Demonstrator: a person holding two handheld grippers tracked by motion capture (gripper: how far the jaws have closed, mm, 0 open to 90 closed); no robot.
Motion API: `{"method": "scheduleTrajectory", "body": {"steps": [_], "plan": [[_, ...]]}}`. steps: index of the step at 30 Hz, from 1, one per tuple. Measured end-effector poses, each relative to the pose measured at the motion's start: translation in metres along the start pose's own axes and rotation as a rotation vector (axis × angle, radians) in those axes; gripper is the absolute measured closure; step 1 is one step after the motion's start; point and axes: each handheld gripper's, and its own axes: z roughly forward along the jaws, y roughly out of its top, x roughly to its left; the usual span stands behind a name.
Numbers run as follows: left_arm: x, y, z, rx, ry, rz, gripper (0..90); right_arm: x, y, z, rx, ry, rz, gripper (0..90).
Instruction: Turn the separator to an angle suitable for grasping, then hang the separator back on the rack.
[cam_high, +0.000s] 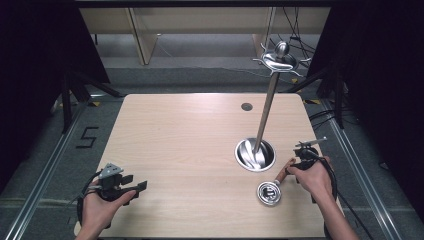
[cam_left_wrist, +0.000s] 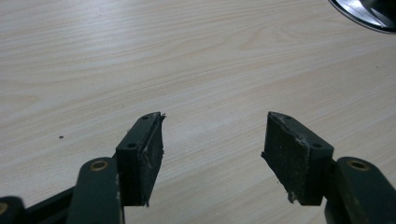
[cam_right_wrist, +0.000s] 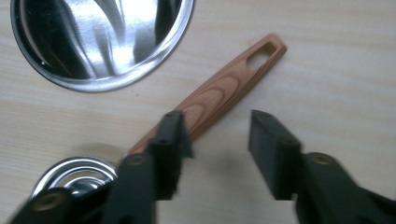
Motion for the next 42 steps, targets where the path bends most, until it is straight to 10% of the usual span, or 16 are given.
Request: {"method": "scheduleTrajectory", "body": {"steps": [4, 12, 19, 22, 30, 31, 42], "plan": [[0.0, 0.0, -0.002, -0.009, 0.0, 0.012, 36.7, 0.007, -0.001, 0.001, 0.012, 0.046, 0.077, 45.7], [-0.001, 0.0, -0.002, 0.004, 0.007, -0.003, 36.6, 0.028, 0.001, 0.016, 0.028, -0.003, 0.116, 43.8], [-0.001, 0.0, 0.0, 0.003, -0.007, 0.01, 36.5, 0.028, -0.001, 0.017, 0.081, -0.039, 0.041, 43.1], [-0.002, 0.0, 0.0, 0.009, -0.01, 0.012, 36.4, 0.035, -0.003, 0.021, 0.056, -0.03, 0.116, 43.2], [-0.001, 0.0, 0.001, 0.011, -0.019, 0.013, 36.5, 0.04, -0.004, 0.024, 0.104, -0.063, 0.114, 47.1], [-0.003, -0.001, 0.002, 0.001, -0.02, 0.0, 36.5, 0.033, -0.005, 0.025, 0.098, -0.101, 0.019, 48.6], [-0.002, -0.001, 0.002, 0.003, -0.018, 0.0, 36.5, 0.029, -0.009, 0.019, 0.169, -0.089, -0.026, 64.0]]}}
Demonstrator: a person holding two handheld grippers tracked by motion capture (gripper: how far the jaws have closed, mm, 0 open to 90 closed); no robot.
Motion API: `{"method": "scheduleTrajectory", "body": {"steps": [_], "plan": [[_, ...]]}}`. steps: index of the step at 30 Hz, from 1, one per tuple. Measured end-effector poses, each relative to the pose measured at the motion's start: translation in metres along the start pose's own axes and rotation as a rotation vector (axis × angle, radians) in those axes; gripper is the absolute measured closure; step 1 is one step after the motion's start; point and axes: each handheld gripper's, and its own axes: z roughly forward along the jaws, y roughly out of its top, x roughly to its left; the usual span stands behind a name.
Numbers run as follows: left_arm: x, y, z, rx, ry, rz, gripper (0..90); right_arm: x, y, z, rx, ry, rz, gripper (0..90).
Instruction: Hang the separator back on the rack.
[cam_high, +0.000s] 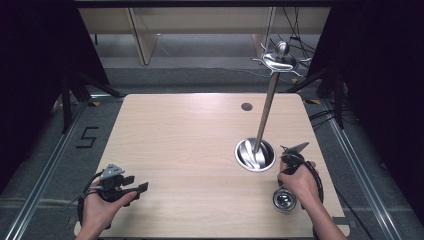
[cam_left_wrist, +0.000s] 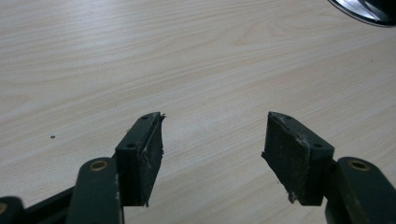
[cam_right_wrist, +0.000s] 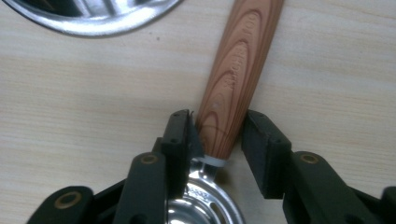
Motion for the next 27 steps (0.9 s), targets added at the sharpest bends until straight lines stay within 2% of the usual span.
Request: {"method": "scheduleTrajectory", "body": {"steps": [2, 3, 5, 6, 7, 8, 10, 15, 19, 20, 23, 27], "plan": [[-0.0002, 0.0, 0.0, 0.0, 0.0, 0.0, 36.5, 0.0002, -0.0014, 0.0014, -0.015, 0.002, 0.025, 66.1], [-0.0003, 0.0, 0.0, 0.0, 0.0, -0.001, 36.5, -0.0027, -0.0004, -0.0005, 0.009, -0.016, -0.006, 66.8], [-0.0001, 0.0, -0.0003, 0.01, 0.001, 0.003, 36.5, -0.0047, -0.0002, -0.0013, 0.024, -0.026, -0.017, 67.1], [0.0013, 0.0003, -0.0015, 0.03, -0.001, 0.025, 36.5, -0.0035, -0.0014, 0.0021, -0.013, -0.027, 0.014, 63.7], [0.0016, 0.0005, -0.0012, 0.022, 0.003, 0.039, 36.5, -0.0035, -0.0014, 0.0021, -0.013, -0.027, 0.014, 63.7], [0.0008, 0.0002, -0.001, 0.025, 0.001, 0.025, 36.5, -0.0039, -0.0007, 0.0027, -0.013, -0.045, 0.015, 62.1], [0.0018, 0.0006, -0.0009, 0.026, -0.006, 0.042, 36.5, -0.0045, -0.0003, 0.003, -0.01, -0.048, -0.004, 60.5], [0.0019, 0.0005, -0.0007, 0.026, -0.009, 0.041, 36.5, -0.0031, 0.0011, 0.0048, -0.012, -0.053, -0.016, 59.2], [0.0015, 0.0004, -0.0004, 0.025, -0.009, 0.04, 36.5, -0.0039, 0.0013, 0.0054, -0.006, -0.046, -0.024, 61.6], [0.0006, 0.0002, -0.0001, 0.022, -0.008, 0.027, 36.5, -0.0042, 0.0015, 0.0052, -0.003, -0.042, -0.022, 62.8], [0.0013, 0.0004, 0.0, 0.022, -0.009, 0.042, 36.5, -0.0054, 0.0016, 0.005, 0.0, -0.04, -0.034, 66.2], [0.0013, 0.0003, -0.0001, 0.024, -0.009, 0.043, 36.5, -0.0066, 0.0027, 0.004, 0.02, -0.048, -0.043, 68.4]]}}
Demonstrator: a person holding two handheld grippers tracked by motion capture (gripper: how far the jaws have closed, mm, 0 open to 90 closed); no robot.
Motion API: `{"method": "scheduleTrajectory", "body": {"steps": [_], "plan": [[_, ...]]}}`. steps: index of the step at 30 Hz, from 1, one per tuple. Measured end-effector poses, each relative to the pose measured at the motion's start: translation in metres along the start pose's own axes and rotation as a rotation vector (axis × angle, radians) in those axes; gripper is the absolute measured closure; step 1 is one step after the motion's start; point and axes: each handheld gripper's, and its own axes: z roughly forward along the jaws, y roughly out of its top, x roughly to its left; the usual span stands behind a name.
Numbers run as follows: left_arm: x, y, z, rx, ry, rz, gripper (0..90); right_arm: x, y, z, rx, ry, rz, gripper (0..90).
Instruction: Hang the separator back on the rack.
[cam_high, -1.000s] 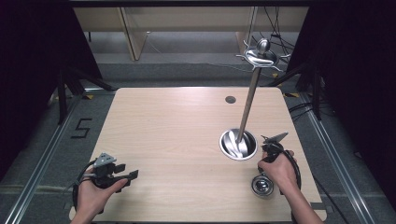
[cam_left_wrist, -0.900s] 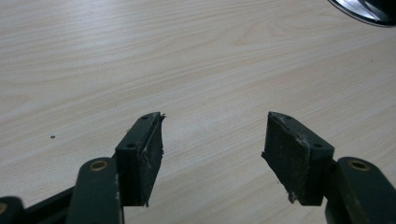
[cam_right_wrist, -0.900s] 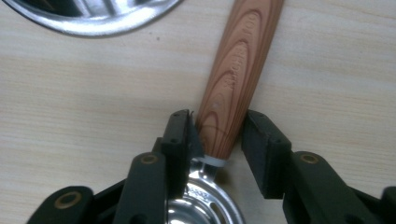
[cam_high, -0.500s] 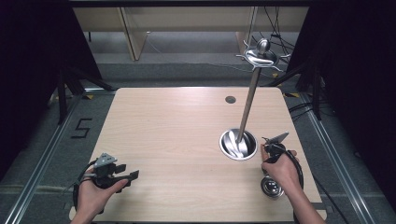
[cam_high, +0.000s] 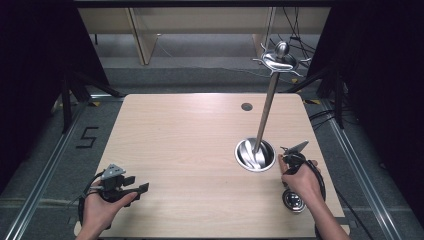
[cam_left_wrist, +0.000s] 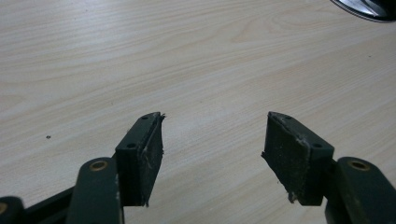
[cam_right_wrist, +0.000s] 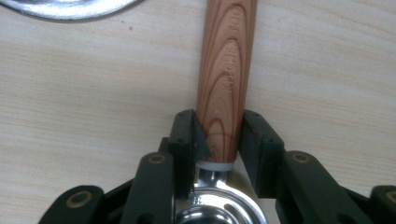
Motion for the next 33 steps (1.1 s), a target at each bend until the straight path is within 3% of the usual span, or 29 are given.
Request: {"method": "scheduleTrajectory", "body": {"steps": [2, 4, 7, 8, 10, 11, 12, 13, 14, 15, 16, 18, 19, 21, 23, 30, 31, 33], "plan": [[-0.001, 0.0, 0.0, 0.002, 0.001, -0.009, 36.5, -0.002, 0.001, 0.0, 0.019, -0.019, -0.008, 69.0], [-0.002, 0.0, 0.001, -0.016, 0.001, -0.032, 36.5, -0.003, 0.001, -0.001, 0.026, 0.01, -0.011, 69.2], [-0.001, 0.0, 0.0, 0.003, 0.0, -0.018, 36.5, -0.007, 0.0, -0.002, 0.019, 0.015, -0.022, 69.4], [0.0, 0.0, 0.0, 0.002, -0.001, -0.006, 36.6, -0.01, 0.0, -0.002, 0.013, 0.005, -0.055, 69.5], [0.0, 0.0, 0.0, -0.001, -0.001, -0.004, 36.6, -0.019, -0.001, 0.0, -0.055, 0.008, -0.171, 69.5], [0.0, 0.0, -0.001, 0.002, 0.0, 0.003, 36.6, -0.019, -0.002, -0.001, -0.059, 0.012, -0.161, 69.5], [0.0, 0.0, -0.001, 0.001, 0.0, 0.001, 36.6, -0.021, -0.002, -0.002, -0.073, 0.011, -0.189, 69.6], [0.001, 0.0, -0.001, 0.006, -0.001, 0.008, 36.6, -0.026, -0.002, -0.001, -0.123, -0.012, -0.241, 69.6], [0.001, 0.0, -0.001, 0.003, -0.003, 0.006, 36.6, -0.022, -0.005, -0.005, -0.086, 0.018, -0.169, 69.6], [0.0, 0.0, 0.0, -0.002, -0.002, -0.008, 36.6, -0.022, -0.006, -0.008, -0.097, 0.02, -0.138, 69.6], [0.0, 0.0, -0.001, 0.006, 0.001, 0.003, 36.6, -0.016, -0.011, -0.012, -0.098, 0.06, -0.025, 69.7], [0.0, -0.001, -0.001, 0.004, 0.0, 0.0, 36.6, -0.018, -0.011, -0.014, -0.104, 0.056, -0.043, 69.7], [0.0, -0.001, -0.001, 0.003, 0.001, -0.003, 36.6, -0.017, -0.012, -0.017, -0.114, 0.069, -0.024, 69.7], [0.0, -0.001, -0.001, 0.002, 0.001, -0.007, 36.6, -0.019, -0.015, -0.022, -0.153, 0.079, -0.027, 69.8], [0.0, -0.001, -0.001, 0.004, 0.001, -0.005, 36.6, -0.022, -0.017, -0.026, -0.193, 0.057, -0.055, 69.8], [0.0, -0.001, -0.002, 0.003, -0.002, -0.006, 36.6, -0.025, -0.028, -0.035, -0.315, 0.095, -0.099, 69.8], [-0.001, -0.001, -0.001, -0.009, 0.002, -0.017, 36.6, -0.024, -0.03, -0.036, -0.33, 0.1, -0.086, 69.8], [0.0, -0.001, -0.002, 0.002, 0.0, -0.004, 36.6, -0.029, -0.032, -0.037, -0.39, 0.082, -0.145, 69.8]]}}
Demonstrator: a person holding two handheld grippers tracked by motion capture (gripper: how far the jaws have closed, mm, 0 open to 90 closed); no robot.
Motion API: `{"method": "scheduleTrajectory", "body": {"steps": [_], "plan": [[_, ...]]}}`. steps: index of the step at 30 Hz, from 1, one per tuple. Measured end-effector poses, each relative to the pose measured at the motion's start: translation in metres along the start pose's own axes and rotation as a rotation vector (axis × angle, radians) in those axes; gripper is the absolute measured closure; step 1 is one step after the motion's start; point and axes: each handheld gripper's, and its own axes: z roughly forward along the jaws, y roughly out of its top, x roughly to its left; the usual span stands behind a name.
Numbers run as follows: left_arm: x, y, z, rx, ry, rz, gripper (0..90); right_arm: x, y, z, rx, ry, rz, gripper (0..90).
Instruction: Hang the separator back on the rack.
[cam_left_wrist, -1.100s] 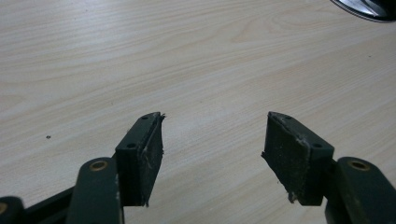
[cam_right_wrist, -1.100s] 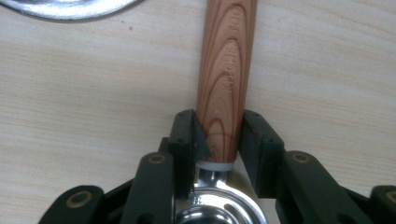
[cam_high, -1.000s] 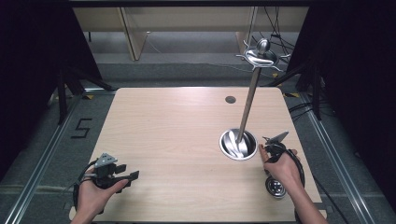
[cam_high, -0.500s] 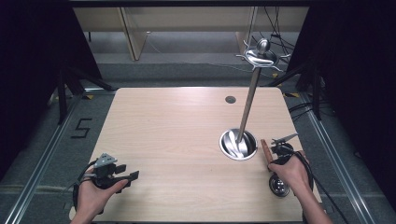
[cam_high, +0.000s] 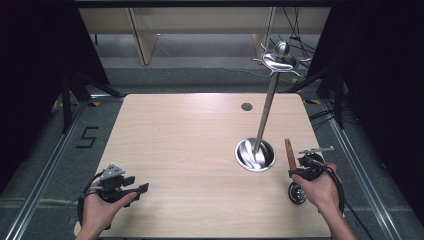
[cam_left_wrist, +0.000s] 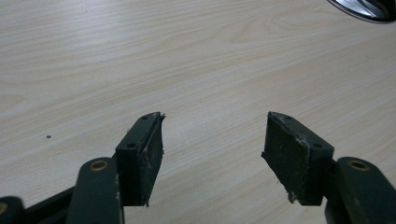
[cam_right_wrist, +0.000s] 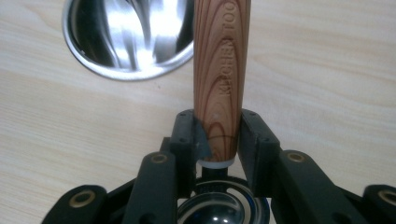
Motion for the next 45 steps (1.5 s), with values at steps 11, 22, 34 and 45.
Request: {"method": "scheduleTrajectory", "body": {"steps": [11, 22, 34, 45], "plan": [[-0.001, 0.0, 0.001, -0.01, -0.003, -0.017, 36.5, 0.001, -0.004, -0.019, -0.223, 0.025, 0.013, 69.9], [-0.001, 0.0, 0.001, -0.017, 0.0, -0.013, 36.5, 0.006, -0.001, -0.031, -0.383, 0.04, 0.0, 69.8], [-0.001, 0.0, 0.001, -0.016, 0.001, -0.013, 36.4, 0.007, 0.002, -0.04, -0.492, 0.024, -0.033, 69.8], [0.0, 0.001, 0.0, -0.005, -0.004, -0.015, 36.4, 0.012, 0.006, -0.048, -0.527, 0.029, -0.023, 69.9]]}}
